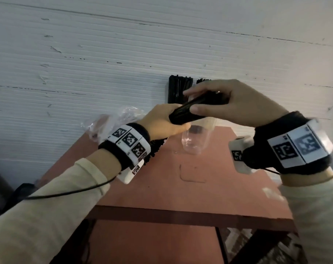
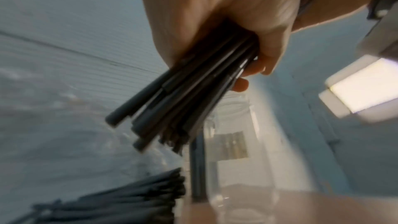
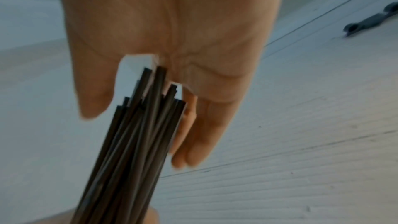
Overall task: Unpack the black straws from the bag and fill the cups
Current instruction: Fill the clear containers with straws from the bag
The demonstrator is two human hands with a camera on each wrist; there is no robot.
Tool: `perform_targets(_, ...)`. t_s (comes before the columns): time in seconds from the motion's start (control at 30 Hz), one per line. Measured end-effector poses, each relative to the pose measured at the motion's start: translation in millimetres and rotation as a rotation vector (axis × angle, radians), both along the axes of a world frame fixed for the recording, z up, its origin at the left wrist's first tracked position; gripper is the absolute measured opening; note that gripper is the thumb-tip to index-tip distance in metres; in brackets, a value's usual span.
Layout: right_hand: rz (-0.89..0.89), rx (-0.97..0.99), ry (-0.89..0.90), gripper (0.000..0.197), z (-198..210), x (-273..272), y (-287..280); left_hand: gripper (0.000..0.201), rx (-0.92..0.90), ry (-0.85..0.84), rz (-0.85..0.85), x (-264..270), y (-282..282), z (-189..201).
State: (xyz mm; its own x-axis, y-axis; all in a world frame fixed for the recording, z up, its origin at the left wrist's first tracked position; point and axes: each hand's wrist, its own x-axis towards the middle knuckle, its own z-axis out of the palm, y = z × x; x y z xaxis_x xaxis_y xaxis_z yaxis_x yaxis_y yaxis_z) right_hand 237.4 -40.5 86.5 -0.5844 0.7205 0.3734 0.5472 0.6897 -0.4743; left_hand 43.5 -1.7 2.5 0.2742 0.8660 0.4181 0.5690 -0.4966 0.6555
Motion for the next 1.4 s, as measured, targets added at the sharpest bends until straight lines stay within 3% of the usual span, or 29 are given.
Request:
perform_targets(0.07,-0.001,0.174,0.15,0.031,5.2,0.1,-0.2,0.012,-0.079,-0.149,-0.03,11.6,-1.8,-2.8)
perform_targets(0.17,0.016,0.348,0.254,0.033,-1.6,-14.3,6.6,0.021,-0.23,-0.291,-0.128,26.2,-5.8,-9.0)
perform_targets(0.3,-0.064,0.343,0.089,0.026,-28.4,-33.1,25.0,0.015,-0.394,-0.384,-0.188,30.4,-4.0,-27.7)
perform_targets(0.4,-0.079,0.307,-0.02,0.024,-50.5,-36.9,34.5,0.017,-0.477,-0.373,-0.18,25.2,0.5,-39.2)
perform_targets(0.53,-0.077,0.334,0.059,0.021,-57.2,-37.6,36.7,0.009,-0.537,-0.293,-0.225,22.2,3.0,-41.8)
perform_targets(0.67,-0.083,0.326,0.048,0.021,-61.3,-37.5,38.4,0.026,-0.553,-0.269,-0.215,21.4,7.3,-43.2)
perform_targets(0.8,-0.121,0.321,0.132,0.048,-55.3,-31.2,29.7,0.018,-0.505,-0.241,-0.247,20.7,-1.7,-35.2)
perform_targets(0.9,-0.198,0.366,0.233,0.07,-47.7,-19.4,17.3,0.023,-0.474,-0.216,-0.31,14.2,-11.2,-19.1)
perform_targets(1.0,-0.184,0.275,0.308,0.084,-42.3,-10.4,8.6,0.023,-0.431,-0.174,-0.411,11.8,-22.4,-2.1)
perform_targets(1.1,-0.08,0.018,0.272,0.065,-40.2,-10.7,9.0,0.023,-0.452,-0.136,-0.498,13.9,-25.8,9.6)
perform_targets(1.2,0.043,-0.184,0.152,0.041,-45.8,-13.3,13.5,0.021,-0.451,0.008,-0.563,15.3,-24.4,12.2)
perform_targets(1.33,0.041,-0.052,0.232,0.013,-48.3,-14.2,17.8,0.015,-0.477,-0.153,-0.548,23.0,-15.1,6.1)
perform_targets(1.4,0.04,0.001,0.339,0.015,-40.2,-11.1,19.7,0.034,-0.46,-0.239,-0.504,28.2,-10.0,7.2)
